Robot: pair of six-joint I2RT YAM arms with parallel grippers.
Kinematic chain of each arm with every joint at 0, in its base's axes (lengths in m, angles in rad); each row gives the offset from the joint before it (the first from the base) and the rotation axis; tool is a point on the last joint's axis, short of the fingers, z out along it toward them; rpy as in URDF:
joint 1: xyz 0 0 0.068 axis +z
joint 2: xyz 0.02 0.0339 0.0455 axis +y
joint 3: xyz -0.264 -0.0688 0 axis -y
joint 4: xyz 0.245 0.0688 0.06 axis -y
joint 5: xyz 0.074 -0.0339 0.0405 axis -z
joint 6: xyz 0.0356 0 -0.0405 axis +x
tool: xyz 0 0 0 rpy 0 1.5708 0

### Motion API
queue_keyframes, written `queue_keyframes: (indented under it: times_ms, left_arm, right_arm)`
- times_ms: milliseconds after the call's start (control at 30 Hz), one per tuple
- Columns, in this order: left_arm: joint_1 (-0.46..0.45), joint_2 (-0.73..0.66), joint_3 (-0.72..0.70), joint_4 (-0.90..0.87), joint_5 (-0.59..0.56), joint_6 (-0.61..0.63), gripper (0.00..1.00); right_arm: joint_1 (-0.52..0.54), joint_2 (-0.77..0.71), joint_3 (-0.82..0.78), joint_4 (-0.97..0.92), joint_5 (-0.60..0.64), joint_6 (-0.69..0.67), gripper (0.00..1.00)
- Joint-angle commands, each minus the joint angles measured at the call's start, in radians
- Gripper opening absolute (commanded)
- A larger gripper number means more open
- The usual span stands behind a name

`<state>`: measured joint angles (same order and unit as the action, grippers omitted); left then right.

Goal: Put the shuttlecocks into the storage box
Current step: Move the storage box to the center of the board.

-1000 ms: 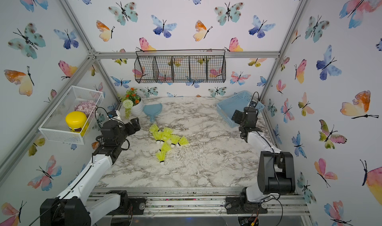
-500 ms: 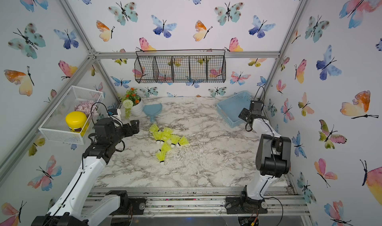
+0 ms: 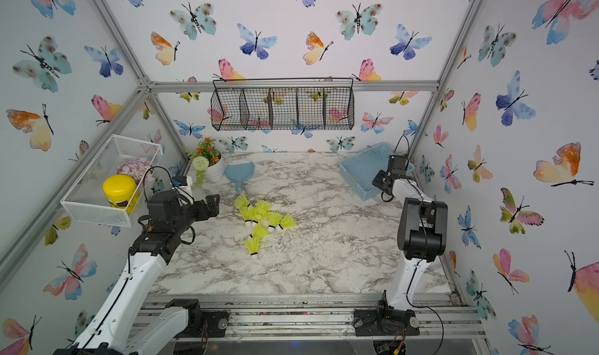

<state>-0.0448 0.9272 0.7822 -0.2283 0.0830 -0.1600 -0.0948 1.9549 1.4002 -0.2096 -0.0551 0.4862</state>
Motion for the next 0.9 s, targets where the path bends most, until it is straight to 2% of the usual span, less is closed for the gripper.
queue_keyframes:
  times_ms: [0, 167, 533, 867]
  left_arm:
    - [0.006, 0.003, 0.022, -0.003, 0.008, 0.016, 0.98]
    - [0.005, -0.003, 0.013, -0.004, 0.003, 0.017, 0.98]
    - [0.005, -0.008, 0.006, -0.010, -0.008, 0.019, 0.98]
    - [0.005, 0.013, 0.014, -0.020, -0.008, 0.021, 0.98]
  right_arm:
    - [-0.004, 0.014, 0.029, -0.033, -0.052, 0.014, 0.43]
    - [-0.003, 0.017, 0.014, -0.045, -0.077, 0.001, 0.30]
    - [-0.003, -0.027, -0.080, -0.052, -0.089, -0.066, 0.22]
    - [0.009, -0.118, -0.115, -0.190, -0.071, -0.209, 0.13]
